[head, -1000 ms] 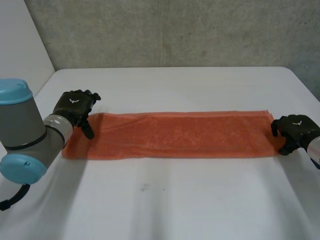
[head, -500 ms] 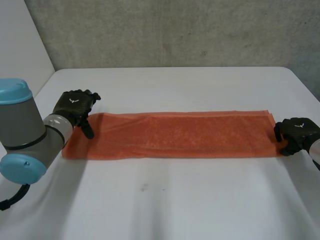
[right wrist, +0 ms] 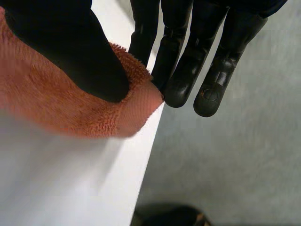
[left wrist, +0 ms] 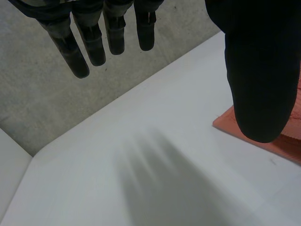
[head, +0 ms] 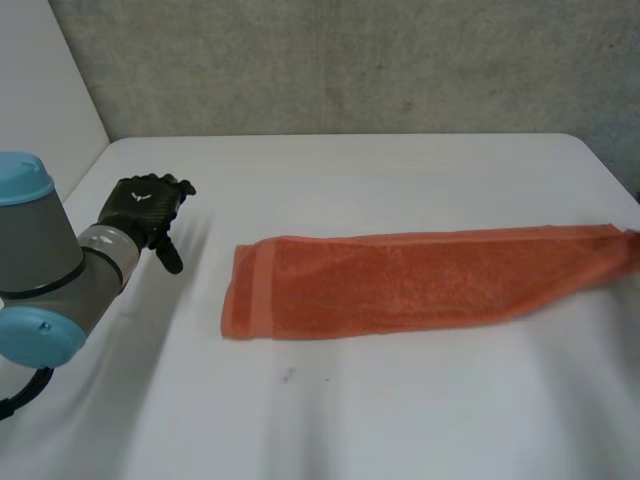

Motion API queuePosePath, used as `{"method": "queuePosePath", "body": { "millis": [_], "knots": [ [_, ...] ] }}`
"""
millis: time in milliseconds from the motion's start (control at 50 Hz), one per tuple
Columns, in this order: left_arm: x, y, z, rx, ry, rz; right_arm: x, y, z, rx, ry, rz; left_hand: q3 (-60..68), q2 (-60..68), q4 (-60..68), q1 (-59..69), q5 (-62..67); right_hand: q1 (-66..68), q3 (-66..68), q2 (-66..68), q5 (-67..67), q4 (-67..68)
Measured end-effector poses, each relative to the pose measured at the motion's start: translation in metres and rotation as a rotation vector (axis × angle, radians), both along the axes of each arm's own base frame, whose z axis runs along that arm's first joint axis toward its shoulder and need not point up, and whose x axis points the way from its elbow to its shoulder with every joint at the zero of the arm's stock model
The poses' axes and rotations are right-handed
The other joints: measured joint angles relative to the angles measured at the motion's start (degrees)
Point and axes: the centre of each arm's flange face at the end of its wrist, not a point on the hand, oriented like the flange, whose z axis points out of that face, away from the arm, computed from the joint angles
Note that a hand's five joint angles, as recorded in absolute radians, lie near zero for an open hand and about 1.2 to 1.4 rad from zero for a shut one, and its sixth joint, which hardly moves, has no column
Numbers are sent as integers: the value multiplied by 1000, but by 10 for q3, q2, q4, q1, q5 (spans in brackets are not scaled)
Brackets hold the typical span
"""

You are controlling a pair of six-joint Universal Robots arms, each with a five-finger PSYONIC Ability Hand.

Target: Fold the laundry

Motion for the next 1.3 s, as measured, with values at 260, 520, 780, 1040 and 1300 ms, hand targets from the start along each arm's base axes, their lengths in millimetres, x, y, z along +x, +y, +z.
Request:
{"method": "queuePosePath", "body": {
  "millis": [260, 520, 780, 1040, 1300],
  "knots": [
    [1, 3, 1, 1, 0, 2, 238, 86, 60, -178, -133, 617, 0, 0, 0, 0, 0, 2, 2, 0, 2, 2],
    [2, 5, 5, -6, 2, 3, 365, 231, -35, 48, -118, 1130, 0, 0, 0, 0, -2, 2, 2, 0, 3, 2],
    [-2, 9, 2, 2, 0, -12, 326, 187, -3, 43, -210, 800, 0, 0, 0, 0, -2, -435, -555, -546, -525, -551],
    [-7, 14, 2, 4, 0, -30, 218, 155, -24, 341, -439, 508, 0, -1, 0, 0, -2, -393, -492, -488, -474, -499],
    [-10, 17, 1, 6, 0, -39, 172, 133, -57, 289, -390, 437, 0, -1, 0, 0, -2, -15, -6, -3, -6, -10]
  ]
}}
